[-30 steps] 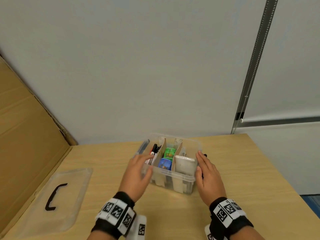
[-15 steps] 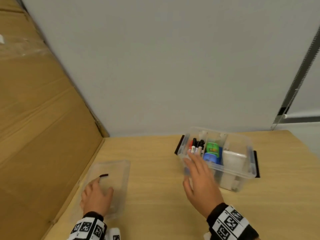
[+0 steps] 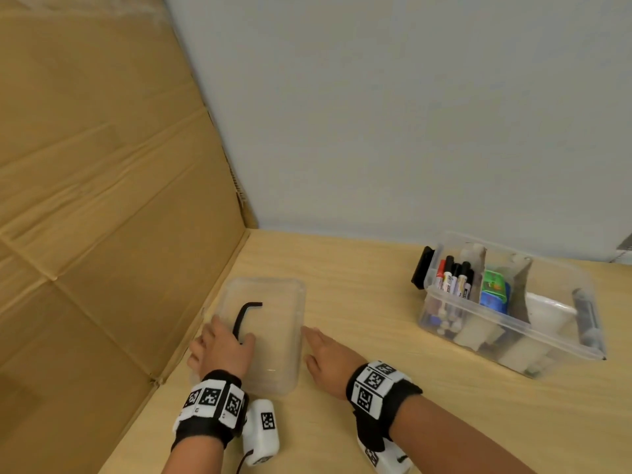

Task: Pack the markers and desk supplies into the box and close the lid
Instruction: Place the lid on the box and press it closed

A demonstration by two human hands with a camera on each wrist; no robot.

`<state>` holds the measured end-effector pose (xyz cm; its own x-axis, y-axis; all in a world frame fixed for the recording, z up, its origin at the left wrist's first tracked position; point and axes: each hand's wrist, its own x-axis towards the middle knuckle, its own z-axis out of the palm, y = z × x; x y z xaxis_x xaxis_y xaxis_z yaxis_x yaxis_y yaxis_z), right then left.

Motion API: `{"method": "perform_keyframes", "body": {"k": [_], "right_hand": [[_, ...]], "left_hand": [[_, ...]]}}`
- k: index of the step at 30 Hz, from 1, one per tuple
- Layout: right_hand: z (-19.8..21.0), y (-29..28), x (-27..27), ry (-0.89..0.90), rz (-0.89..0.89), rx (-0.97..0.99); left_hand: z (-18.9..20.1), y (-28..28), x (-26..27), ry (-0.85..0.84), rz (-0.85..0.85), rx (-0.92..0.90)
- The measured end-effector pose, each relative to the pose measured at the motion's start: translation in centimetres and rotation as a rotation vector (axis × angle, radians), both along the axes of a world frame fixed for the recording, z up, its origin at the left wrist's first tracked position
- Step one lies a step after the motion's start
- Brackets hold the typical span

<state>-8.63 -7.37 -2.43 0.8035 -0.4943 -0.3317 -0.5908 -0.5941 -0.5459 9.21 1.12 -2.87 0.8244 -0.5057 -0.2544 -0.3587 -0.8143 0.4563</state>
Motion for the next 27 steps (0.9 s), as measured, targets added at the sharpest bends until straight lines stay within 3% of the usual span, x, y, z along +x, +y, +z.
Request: {"method": "perform_keyframes", "body": {"k": [3,10,16,20,23,27], "right_hand": [[0.5,0.1,-0.2,-0.054,-0.028,0.062],[0.6,-1.8,-2.7,-0.207,-0.200,0.049],[1.9,-3.3,-5.7,-0.445,-0.337,-0.057],[5.3,-4.6,-8.1,-0.532,-0.411,-0.281],[8.5,-6.2,-10.5,-0.624,-0.461,-0.513],[13.1,-7.7,-14.5,-0.599,-0.508,-0.634]], "left_hand": [[0.4,-0.4,0.3,0.067,0.087,-0.058],[1.5,-1.1,0.0,0.380,0.186,-0.422],[3.2,-1.5,-1.9,0.556,0.158,-0.609],[6.2,-2.4,-4.4,0.463,-0.045,-0.801],[9.5,-3.1,-7.0,0.348,-0.336,-0.876],[13.9,-4.4,-11.0,0.271,-0.694,-0.928]]}}
